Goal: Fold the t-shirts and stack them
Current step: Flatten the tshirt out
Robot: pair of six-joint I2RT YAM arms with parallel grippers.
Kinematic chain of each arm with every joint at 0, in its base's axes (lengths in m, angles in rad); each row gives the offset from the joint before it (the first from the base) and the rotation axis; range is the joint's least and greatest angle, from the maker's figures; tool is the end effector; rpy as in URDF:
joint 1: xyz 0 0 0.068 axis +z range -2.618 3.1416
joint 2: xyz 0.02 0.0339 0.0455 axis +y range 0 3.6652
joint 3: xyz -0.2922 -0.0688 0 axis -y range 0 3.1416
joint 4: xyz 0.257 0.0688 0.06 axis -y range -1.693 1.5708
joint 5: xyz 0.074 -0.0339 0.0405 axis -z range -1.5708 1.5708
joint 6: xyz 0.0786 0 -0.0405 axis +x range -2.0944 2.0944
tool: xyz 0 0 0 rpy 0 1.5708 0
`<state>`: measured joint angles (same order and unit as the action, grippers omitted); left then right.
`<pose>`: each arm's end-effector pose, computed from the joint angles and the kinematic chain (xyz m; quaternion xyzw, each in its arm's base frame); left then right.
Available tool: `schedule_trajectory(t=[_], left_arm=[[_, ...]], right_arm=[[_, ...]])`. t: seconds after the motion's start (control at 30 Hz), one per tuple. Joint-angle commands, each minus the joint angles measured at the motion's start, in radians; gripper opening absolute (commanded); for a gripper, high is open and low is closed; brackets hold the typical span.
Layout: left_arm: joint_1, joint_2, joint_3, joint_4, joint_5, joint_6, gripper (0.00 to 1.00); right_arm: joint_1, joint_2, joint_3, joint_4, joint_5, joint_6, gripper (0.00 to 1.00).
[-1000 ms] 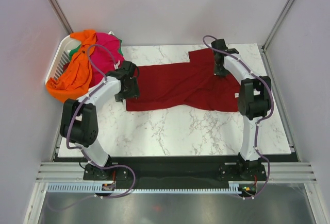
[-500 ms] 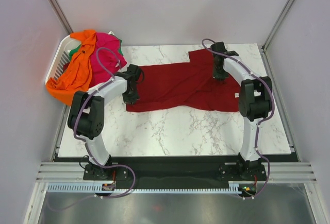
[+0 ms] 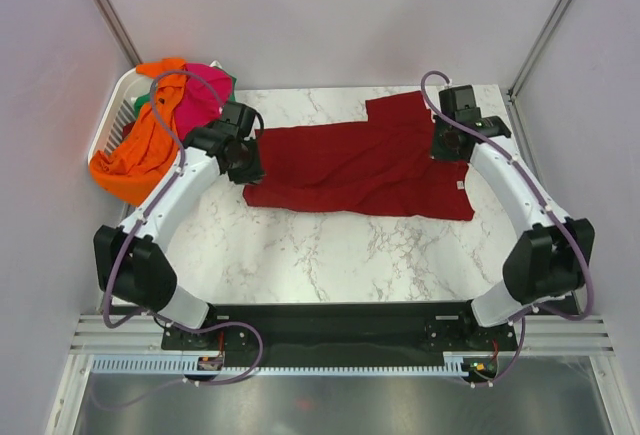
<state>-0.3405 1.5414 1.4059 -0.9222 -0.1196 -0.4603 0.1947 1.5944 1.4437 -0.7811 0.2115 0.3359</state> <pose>0.3319 -0.1076 0.2978 -0.0729 0.9629 -0.0455 0.2558 0.3760 0.0573 0.3053 0.0997 0.9394 -0.0148 0.3277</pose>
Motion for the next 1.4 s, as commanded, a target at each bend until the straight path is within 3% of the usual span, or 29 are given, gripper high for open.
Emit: schedule_trajectory(t=[0.0, 0.17, 0.3, 0.43, 0.53, 0.57, 0.67, 0.8, 1.03, 1.37], left_arm=[[-0.003, -0.069, -0.038, -0.083, 0.167, 0.049, 0.28], [0.012, 0.069, 0.042, -0.081, 0.185, 0.100, 0.36], [0.029, 0.271, 0.128, -0.093, 0.094, 0.103, 0.37], [-0.023, 0.152, 0.082, -0.069, -0.011, 0.005, 0.46], [-0.049, 0.025, -0.045, -0.057, -0.060, -0.059, 0.63], [-0.051, -0.004, -0.079, -0.052, -0.063, -0.073, 0.74], [-0.051, -0.121, -0.224, -0.024, -0.071, -0.130, 0.84], [-0.051, -0.208, -0.389, 0.058, -0.052, -0.189, 0.79], [-0.051, -0.201, -0.559, 0.255, -0.038, -0.225, 0.75], [-0.045, -0.075, -0.593, 0.391, -0.072, -0.213, 0.74]], right_arm=[[0.012, -0.079, -0.046, 0.005, -0.035, 0.022, 0.00], [0.014, -0.005, -0.006, 0.008, -0.029, 0.023, 0.00], [0.012, 0.081, 0.061, -0.001, -0.029, 0.020, 0.00], [0.012, 0.102, 0.080, -0.014, -0.005, 0.005, 0.00], [0.014, 0.104, 0.072, -0.012, -0.006, 0.005, 0.00], [0.015, 0.102, 0.061, -0.010, -0.023, 0.006, 0.00], [0.018, 0.085, 0.032, -0.001, -0.040, 0.009, 0.00], [0.025, 0.053, 0.001, 0.009, -0.041, 0.006, 0.00], [0.031, 0.032, -0.016, 0.009, -0.057, 0.005, 0.00], [0.037, 0.019, -0.051, 0.023, -0.057, -0.001, 0.00]])
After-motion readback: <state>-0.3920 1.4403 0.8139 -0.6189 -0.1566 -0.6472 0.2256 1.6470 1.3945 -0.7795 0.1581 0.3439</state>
